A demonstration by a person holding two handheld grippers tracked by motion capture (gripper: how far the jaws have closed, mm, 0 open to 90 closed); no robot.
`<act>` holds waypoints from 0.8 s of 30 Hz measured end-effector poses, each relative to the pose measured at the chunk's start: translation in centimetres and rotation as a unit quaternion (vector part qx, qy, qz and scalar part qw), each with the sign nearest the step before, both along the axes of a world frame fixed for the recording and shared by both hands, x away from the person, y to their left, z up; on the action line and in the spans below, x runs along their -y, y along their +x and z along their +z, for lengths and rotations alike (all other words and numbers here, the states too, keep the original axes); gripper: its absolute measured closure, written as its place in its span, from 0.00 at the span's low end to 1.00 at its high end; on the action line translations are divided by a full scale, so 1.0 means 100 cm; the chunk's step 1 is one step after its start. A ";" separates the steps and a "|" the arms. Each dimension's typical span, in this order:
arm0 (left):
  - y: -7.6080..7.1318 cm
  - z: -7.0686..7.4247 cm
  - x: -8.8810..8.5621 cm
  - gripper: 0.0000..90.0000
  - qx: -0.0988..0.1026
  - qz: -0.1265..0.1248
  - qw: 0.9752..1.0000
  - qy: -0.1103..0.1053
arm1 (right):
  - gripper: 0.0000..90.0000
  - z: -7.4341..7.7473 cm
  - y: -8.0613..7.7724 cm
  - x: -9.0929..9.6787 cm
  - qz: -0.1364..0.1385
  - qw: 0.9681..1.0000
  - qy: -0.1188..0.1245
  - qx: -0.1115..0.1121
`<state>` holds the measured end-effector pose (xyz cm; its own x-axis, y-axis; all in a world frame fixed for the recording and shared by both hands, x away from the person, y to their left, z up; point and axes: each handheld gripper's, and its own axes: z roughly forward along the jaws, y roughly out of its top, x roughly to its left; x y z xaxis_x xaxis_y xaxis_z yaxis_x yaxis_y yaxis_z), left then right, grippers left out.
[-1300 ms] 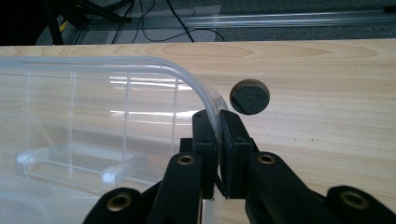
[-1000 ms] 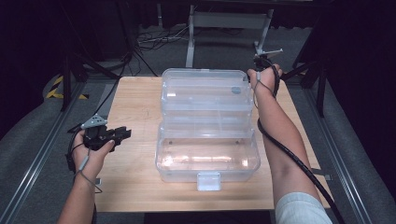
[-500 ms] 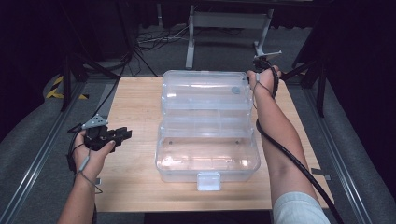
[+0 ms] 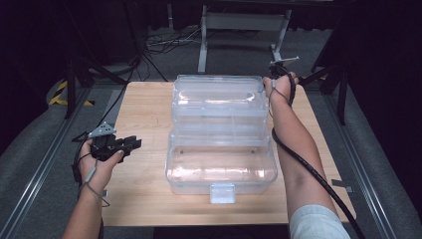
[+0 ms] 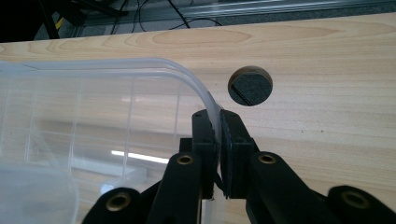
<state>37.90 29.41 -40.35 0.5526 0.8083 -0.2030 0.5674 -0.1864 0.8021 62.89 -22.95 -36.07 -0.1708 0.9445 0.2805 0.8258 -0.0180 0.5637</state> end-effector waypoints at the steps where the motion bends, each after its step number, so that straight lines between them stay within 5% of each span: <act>1: 0.000 0.000 0.000 0.75 0.000 0.000 1.000 0.000 | 0.96 -0.001 0.000 0.000 -0.001 1.000 0.002 0.000; 9: 0.001 -0.001 0.001 0.75 -0.001 -0.003 1.000 0.002 | 0.95 -0.002 0.001 0.002 0.000 1.000 0.009 0.002; 18: 0.000 0.000 0.004 0.75 0.000 -0.006 1.000 0.002 | 0.74 0.006 -0.004 0.010 -0.008 1.000 0.004 0.025; 24: 0.000 0.002 0.008 0.74 0.001 -0.010 1.000 0.005 | 0.71 0.020 -0.011 0.019 -0.013 0.999 0.006 0.046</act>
